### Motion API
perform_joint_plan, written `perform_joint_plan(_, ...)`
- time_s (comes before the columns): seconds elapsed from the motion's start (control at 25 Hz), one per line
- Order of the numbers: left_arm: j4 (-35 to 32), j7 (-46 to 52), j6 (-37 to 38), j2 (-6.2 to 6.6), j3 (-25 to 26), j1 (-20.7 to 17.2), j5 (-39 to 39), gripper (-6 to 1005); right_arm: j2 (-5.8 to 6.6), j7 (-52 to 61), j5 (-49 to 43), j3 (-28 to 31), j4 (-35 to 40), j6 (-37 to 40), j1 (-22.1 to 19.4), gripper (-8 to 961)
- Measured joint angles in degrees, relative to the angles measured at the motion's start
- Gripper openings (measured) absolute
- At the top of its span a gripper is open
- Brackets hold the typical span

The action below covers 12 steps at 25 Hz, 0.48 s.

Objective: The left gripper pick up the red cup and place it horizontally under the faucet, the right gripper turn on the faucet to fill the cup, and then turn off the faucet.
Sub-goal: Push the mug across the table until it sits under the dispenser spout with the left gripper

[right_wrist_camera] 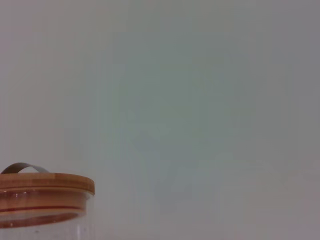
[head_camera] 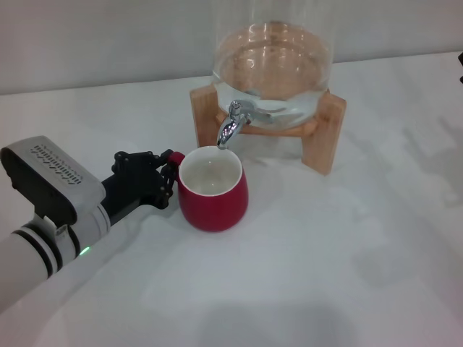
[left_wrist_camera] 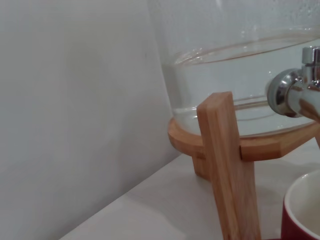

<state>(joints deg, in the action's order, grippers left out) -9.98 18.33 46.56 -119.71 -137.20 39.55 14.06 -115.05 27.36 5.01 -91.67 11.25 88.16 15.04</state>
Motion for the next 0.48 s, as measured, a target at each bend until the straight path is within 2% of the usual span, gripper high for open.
perform_joint_plan(0.48, -0.1, 0.1, 0.0, 0.0, 0.0, -0.1, 0.0, 150, 0.0, 0.1, -0.1, 0.0, 0.0, 0.2, 0.0, 791)
